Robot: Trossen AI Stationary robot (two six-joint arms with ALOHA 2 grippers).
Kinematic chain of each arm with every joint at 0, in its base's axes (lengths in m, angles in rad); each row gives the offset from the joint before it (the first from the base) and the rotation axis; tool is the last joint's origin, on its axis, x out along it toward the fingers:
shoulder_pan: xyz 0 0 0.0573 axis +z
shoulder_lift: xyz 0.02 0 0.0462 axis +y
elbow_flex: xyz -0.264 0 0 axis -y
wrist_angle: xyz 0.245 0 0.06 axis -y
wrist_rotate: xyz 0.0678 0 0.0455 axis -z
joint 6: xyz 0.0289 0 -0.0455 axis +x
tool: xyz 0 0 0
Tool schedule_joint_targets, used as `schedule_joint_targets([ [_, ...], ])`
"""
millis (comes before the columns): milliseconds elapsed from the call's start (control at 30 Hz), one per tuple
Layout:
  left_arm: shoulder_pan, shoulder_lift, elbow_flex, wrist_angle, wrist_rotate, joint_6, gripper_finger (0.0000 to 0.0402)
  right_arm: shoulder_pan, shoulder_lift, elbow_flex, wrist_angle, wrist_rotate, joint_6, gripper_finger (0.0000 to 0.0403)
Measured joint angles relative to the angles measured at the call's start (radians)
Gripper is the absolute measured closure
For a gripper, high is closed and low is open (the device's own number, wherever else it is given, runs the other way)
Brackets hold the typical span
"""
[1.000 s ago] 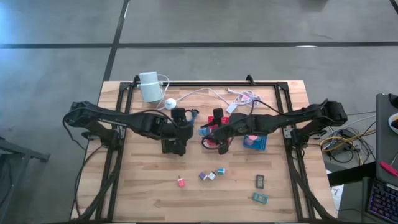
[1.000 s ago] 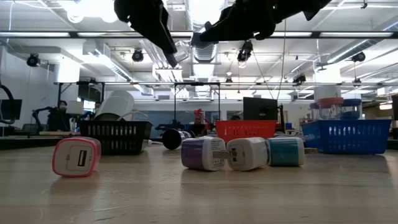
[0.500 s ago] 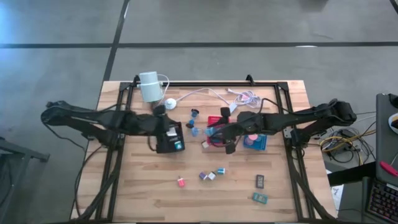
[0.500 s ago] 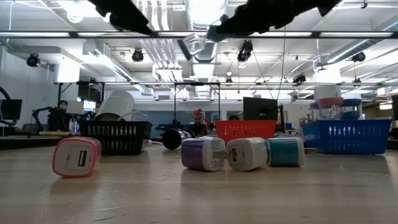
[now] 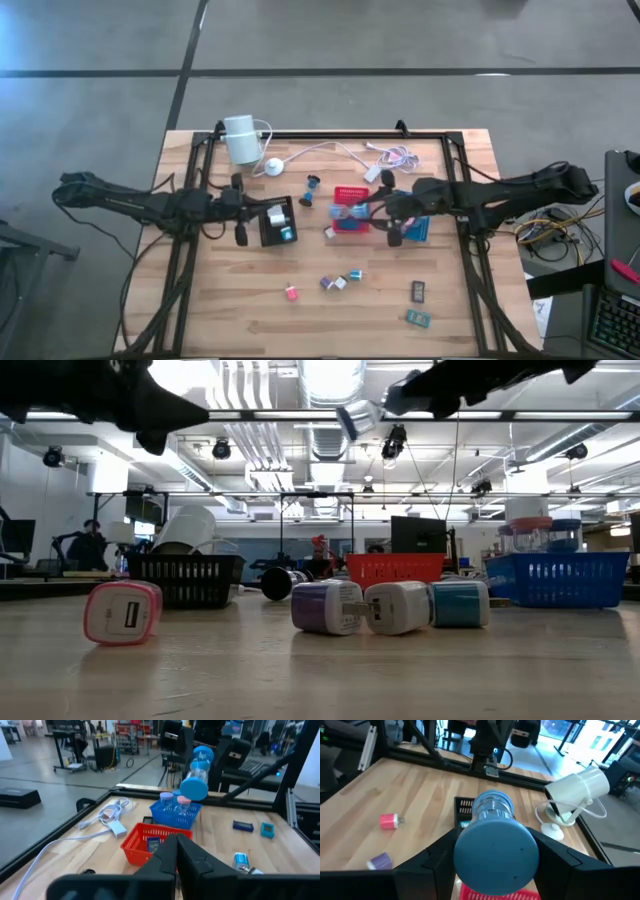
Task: Pick & Place Office items
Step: Put the light blue hourglass into the blue bin
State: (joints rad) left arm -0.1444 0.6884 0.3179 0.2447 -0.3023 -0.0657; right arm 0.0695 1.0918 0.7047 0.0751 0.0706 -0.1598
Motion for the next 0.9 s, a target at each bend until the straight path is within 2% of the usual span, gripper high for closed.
schedule_joint_targets([
  [467,0.0,-0.083,-0.139,0.051,-0.002,-0.02,0.0393,0.005,-0.194,-0.135,0.002,0.028,0.118,0.0209],
  [700,-0.002,-0.128,-0.143,0.043,0.02,0.009,0.0398,0.027,-0.278,-0.138,-0.124,0.055,0.185,0.0209],
  [900,-0.002,-0.174,-0.166,0.048,0.023,0.017,0.0397,0.082,-0.377,-0.138,-0.238,0.138,0.246,0.0209],
])
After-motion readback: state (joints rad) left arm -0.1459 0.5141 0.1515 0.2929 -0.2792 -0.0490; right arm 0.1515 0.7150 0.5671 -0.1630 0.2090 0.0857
